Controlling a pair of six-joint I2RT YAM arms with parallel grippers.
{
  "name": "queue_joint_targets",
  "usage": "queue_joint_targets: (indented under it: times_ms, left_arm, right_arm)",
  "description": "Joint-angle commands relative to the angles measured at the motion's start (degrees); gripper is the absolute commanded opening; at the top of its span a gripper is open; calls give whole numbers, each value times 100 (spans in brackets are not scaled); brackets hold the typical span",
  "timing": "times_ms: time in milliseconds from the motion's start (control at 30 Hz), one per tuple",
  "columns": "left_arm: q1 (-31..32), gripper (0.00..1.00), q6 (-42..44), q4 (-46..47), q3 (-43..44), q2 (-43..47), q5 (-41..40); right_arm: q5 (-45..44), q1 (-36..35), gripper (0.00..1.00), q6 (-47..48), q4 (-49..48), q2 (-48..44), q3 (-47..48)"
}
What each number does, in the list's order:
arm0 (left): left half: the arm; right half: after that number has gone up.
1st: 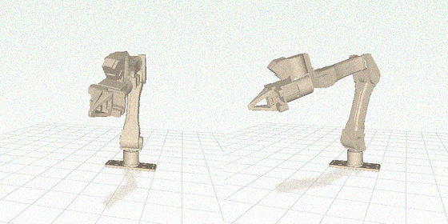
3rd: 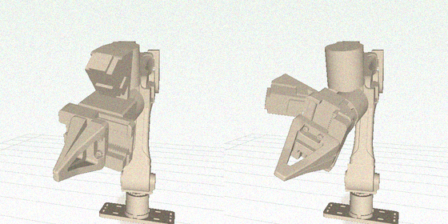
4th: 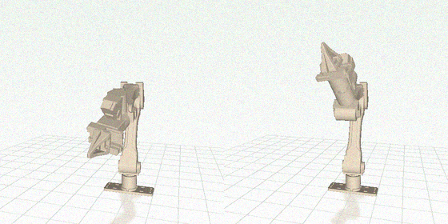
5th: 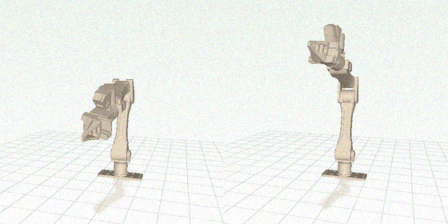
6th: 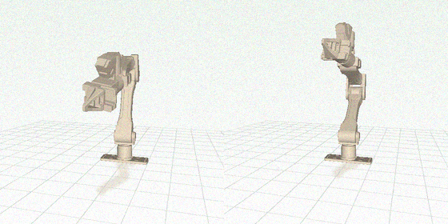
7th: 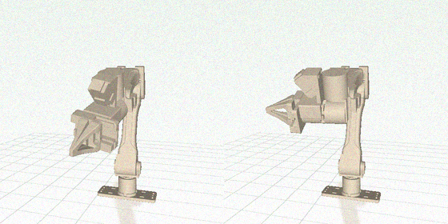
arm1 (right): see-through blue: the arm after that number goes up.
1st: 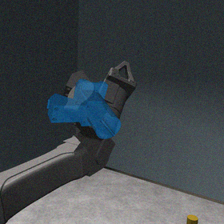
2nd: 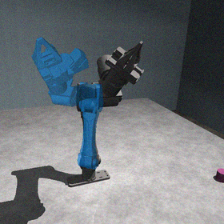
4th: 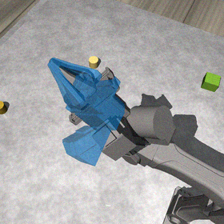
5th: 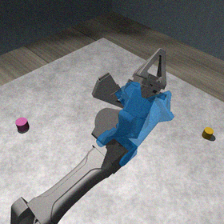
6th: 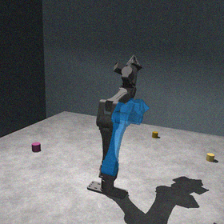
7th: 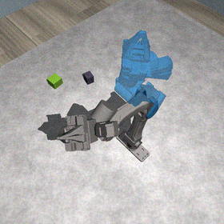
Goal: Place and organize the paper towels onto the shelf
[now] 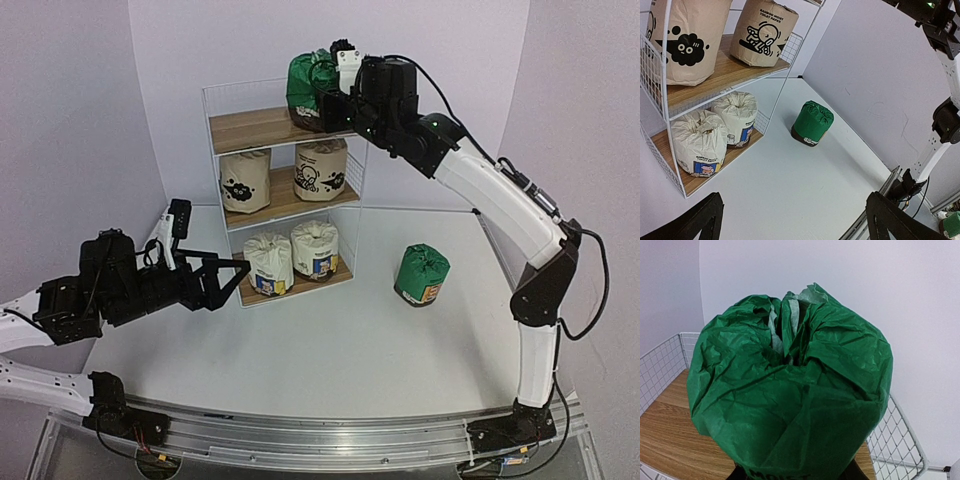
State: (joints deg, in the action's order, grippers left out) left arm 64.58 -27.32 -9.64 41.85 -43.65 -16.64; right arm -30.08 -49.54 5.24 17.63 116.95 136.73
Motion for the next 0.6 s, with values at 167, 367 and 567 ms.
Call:
queue_joint_targets:
  times_ms: [167,367,567]
  left_arm:
    - [18,100,-73,75,41,-106,10]
    - [18,100,-94,127,42,-165,92]
    - [20,100,-140,169,50,-229,150]
  right_arm:
    - [30,-2,68,-166,-184,-389,-272]
    - [219,2,85,-439,-155,-921,-790]
    - [586,5,88,-908,-117,-1860,-1922]
